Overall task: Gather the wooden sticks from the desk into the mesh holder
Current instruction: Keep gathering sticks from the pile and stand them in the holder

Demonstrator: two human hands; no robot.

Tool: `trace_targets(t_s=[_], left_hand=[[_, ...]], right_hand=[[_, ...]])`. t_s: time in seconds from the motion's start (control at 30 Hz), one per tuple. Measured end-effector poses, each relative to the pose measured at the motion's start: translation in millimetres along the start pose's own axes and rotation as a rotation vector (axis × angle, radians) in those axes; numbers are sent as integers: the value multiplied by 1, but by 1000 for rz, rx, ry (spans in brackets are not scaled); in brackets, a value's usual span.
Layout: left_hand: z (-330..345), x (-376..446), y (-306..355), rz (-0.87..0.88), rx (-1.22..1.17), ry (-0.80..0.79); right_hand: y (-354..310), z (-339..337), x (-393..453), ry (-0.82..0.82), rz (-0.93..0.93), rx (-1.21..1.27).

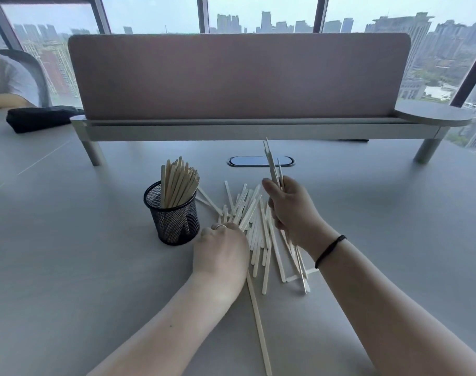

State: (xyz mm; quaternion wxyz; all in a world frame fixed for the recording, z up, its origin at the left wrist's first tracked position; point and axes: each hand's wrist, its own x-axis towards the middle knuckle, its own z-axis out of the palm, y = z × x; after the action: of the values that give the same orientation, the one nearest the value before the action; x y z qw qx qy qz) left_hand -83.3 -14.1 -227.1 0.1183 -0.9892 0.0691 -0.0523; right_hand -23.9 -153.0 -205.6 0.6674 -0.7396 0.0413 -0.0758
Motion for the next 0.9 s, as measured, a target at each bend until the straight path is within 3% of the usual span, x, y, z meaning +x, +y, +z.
trace_targets(t_s=[0.27,0.57,0.9], left_hand=[[-10,-5,-9,81,-36,-23],[-18,-7,-8,62,-39,-13],[-7,-2,-12,5,-81,19]], right_hand=[[-38,-3,-17,0,-202,323],[-27,2,-19,94,-352,271],[-8,15,-21,89,-337,133]])
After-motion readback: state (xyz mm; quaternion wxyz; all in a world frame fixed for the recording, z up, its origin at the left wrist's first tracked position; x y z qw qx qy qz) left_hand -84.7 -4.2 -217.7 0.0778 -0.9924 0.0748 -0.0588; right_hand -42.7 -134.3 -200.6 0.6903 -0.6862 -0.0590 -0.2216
